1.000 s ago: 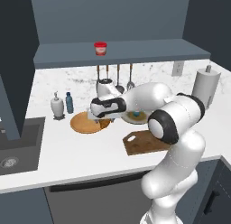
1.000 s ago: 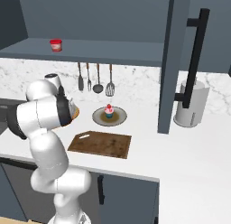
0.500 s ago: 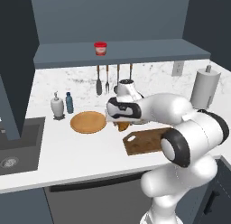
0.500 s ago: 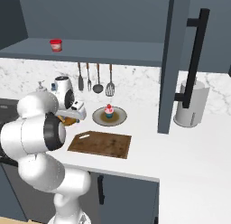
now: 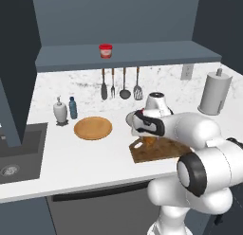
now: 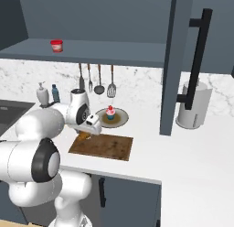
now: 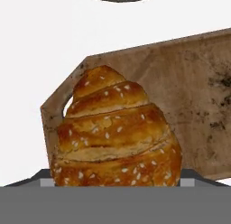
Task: From the different types of pastries on the counter, select a croissant and place it on the cutting board. Then retrieve a jar of jam from the cabinet and place it alongside the croissant on the cutting board.
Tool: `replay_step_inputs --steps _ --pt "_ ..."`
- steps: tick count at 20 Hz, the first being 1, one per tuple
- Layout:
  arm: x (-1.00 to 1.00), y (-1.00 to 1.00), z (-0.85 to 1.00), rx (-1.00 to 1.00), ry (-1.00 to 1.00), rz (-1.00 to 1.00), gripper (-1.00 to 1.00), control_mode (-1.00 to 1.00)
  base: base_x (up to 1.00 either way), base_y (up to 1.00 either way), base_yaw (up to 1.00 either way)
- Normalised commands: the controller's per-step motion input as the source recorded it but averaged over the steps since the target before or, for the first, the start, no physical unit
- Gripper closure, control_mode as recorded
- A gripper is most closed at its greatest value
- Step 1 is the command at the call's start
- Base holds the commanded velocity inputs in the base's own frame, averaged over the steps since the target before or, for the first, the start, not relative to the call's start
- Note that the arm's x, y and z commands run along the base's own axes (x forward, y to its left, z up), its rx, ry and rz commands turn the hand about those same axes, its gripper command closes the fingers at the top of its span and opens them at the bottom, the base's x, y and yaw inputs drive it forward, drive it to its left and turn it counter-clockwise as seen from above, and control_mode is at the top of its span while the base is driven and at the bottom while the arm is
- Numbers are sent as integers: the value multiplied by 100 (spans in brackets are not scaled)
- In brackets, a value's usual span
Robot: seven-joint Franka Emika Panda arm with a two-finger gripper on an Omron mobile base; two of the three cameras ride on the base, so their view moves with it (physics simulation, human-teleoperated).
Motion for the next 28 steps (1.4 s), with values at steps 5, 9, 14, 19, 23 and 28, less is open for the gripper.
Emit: replay_step_inputs --steps 5,9,14,19,23,28 --pt "-3 -9 -45 -1 8 -2 100 -100 0 0 0" --pt "0 -9 -41 0 2 0 100 -100 0 0 0" --pt "0 -10 -24 0 0 0 100 -100 0 0 0" --pt "0 0 -26 0 0 0 -100 -100 0 0 0" --pt "2 0 -1 0 -1 0 -100 -100 0 0 0" --pt "1 -1 10 0 0 0 -100 -100 0 0 0"
